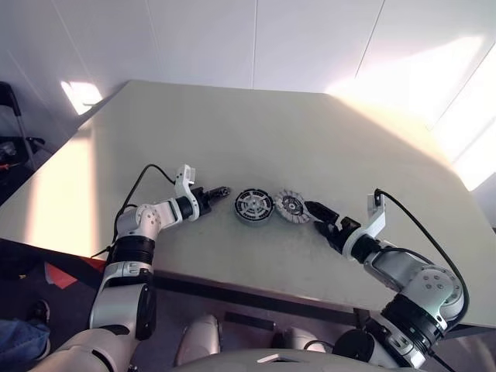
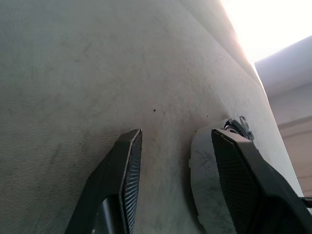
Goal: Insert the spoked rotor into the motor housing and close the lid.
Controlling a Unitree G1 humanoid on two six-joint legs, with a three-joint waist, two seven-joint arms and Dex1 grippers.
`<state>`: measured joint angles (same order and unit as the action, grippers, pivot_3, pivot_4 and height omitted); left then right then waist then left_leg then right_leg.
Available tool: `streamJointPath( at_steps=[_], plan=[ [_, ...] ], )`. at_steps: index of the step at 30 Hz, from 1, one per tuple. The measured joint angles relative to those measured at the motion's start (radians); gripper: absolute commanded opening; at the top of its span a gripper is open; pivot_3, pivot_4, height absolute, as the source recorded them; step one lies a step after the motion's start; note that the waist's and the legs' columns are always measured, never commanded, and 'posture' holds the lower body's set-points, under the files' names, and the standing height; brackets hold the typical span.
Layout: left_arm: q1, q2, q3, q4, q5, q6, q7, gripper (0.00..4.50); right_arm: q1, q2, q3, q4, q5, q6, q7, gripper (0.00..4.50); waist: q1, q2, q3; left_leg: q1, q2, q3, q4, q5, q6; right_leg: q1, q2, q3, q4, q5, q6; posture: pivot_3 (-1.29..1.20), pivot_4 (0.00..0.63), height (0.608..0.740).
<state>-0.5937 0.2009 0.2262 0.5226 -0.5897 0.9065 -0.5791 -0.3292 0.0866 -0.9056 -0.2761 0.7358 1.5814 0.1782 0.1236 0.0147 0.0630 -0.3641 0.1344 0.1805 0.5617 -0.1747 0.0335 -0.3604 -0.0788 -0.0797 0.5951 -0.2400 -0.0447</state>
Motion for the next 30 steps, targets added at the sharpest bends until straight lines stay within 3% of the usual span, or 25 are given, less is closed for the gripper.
streamJointPath(
  at_steps=[23,30],
  plan=[
    [-0.028,0.012,-0.001,0.025,0.024,-0.017,-0.023,2.43,-0.147,0.010,0.140,0.239,0.016,-0.247,-0.050,4.45,0.001,0.000,0.000,-0.006,0.000,0.000,-0.004,-0.001,0.002,-0.006,0.001,0.000,0.000,0.003,-0.005,0.00,0.000,0.740],
    [-0.038,0.014,-0.001,0.048,0.035,-0.040,-0.033,2.43,-0.185,-0.033,0.222,0.156,0.116,-0.248,-0.036,4.45,0.003,0.000,0.000,-0.007,0.000,0.000,-0.005,-0.001,0.002,-0.007,0.001,0.000,0.000,0.004,-0.006,0.00,0.000,0.740]
  ],
)
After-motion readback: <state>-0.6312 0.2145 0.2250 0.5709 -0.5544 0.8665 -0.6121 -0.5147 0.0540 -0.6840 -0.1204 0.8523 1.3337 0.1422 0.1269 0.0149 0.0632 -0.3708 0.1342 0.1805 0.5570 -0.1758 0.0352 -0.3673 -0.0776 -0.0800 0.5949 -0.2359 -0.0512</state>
